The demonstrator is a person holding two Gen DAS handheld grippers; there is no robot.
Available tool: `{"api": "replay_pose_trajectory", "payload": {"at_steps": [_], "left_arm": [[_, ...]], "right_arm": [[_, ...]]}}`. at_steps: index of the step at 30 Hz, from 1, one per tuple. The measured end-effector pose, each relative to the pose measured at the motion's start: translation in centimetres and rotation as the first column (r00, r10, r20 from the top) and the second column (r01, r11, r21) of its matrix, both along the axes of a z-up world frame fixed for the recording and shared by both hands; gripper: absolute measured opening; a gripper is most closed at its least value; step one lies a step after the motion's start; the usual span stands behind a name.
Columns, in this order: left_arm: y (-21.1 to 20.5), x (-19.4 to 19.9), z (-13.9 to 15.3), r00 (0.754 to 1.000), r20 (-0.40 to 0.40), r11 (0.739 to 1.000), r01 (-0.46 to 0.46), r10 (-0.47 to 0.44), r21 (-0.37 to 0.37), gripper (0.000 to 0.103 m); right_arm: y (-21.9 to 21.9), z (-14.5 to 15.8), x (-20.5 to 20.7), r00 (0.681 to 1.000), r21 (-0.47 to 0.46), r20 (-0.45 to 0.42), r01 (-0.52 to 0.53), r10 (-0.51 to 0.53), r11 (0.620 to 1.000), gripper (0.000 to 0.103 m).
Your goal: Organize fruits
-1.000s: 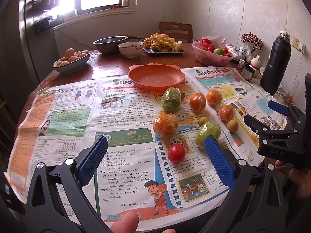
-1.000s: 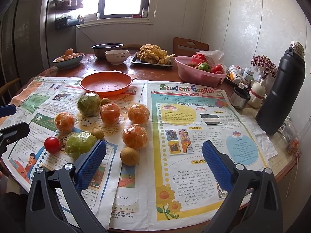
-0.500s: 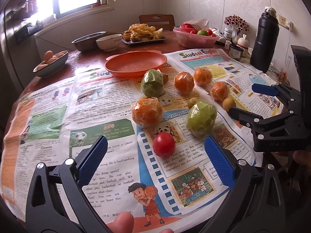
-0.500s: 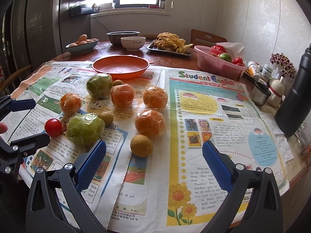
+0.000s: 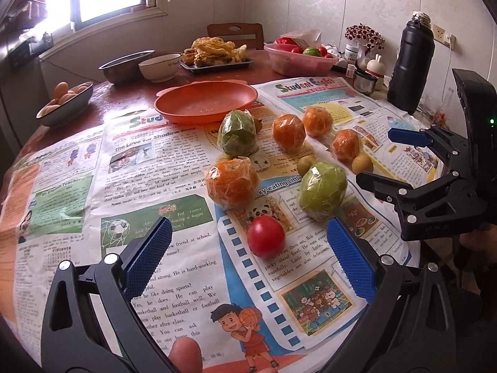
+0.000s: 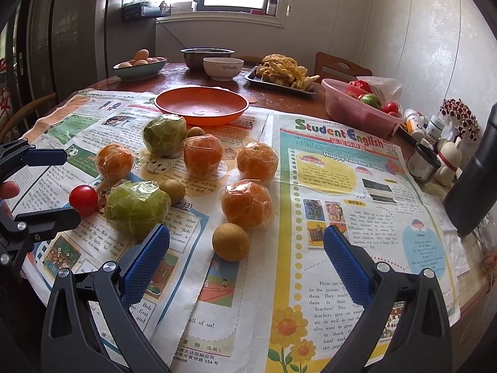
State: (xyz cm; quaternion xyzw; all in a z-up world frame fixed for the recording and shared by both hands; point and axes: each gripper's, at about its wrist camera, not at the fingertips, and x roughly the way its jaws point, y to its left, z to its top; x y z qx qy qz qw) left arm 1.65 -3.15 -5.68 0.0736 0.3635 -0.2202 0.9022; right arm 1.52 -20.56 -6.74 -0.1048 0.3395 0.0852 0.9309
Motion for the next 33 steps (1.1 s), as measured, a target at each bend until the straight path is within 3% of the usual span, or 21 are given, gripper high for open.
{"api": "replay_pose_trajectory", "payload": {"at_steps": [20,25,33], "left_arm": [[0.04,0.75,-1.04,0.99,-0.079,0.993,0.116,-0.117,-0.009,0.094],[-0.16,0.6,-0.89,0.989,-0.067,0.992,0.13,-0.13,-0.01,0.094],[0.13,0.97,-0.43,0.986,-0.066,0.986,0.146,-0.152,-0.08,0.094]], "right_arm": [[0.31,0.0,0.39,0.999,-0.001,0.014,-0.03,0.03,1.0,0.099],[0.13,0.4,0.15,0.999,0.008,0.035,-0.026,0.026,1.0,0.099],[0.37,0.42,0.08,0.998,0.028,0.039,-0.043,0.042,0.999,0.097]]}}
